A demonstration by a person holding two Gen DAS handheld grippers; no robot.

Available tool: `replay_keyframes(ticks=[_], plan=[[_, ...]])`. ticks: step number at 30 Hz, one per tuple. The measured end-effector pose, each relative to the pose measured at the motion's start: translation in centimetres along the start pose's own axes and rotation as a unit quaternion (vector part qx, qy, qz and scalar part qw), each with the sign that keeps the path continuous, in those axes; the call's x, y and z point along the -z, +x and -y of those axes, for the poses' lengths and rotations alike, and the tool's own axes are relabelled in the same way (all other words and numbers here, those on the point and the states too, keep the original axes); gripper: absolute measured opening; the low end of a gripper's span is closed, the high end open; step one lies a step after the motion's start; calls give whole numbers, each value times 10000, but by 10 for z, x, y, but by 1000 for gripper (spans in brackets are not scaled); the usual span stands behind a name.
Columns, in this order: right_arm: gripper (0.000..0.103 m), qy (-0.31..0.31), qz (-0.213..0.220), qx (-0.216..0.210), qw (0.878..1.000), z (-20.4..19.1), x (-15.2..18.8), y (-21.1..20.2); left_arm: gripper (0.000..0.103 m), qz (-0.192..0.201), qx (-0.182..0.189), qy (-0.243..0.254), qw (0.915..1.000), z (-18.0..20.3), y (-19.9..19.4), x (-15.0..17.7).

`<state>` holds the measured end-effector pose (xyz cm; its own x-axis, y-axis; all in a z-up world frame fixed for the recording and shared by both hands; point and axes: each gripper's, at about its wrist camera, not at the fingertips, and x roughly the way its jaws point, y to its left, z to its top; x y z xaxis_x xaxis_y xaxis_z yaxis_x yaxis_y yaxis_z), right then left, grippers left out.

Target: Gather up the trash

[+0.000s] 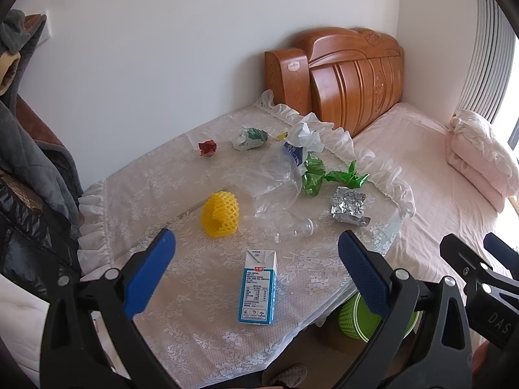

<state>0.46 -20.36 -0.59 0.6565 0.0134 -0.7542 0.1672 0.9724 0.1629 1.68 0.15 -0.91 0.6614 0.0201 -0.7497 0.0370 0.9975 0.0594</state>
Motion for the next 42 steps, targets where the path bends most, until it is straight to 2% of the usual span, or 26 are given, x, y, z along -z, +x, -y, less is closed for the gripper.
replay_keyframes(ticks=[42], plan=[[101, -46, -84, -15, 10000, -10, -2, 12, 96, -84, -3, -21, 10000, -4, 12, -7]])
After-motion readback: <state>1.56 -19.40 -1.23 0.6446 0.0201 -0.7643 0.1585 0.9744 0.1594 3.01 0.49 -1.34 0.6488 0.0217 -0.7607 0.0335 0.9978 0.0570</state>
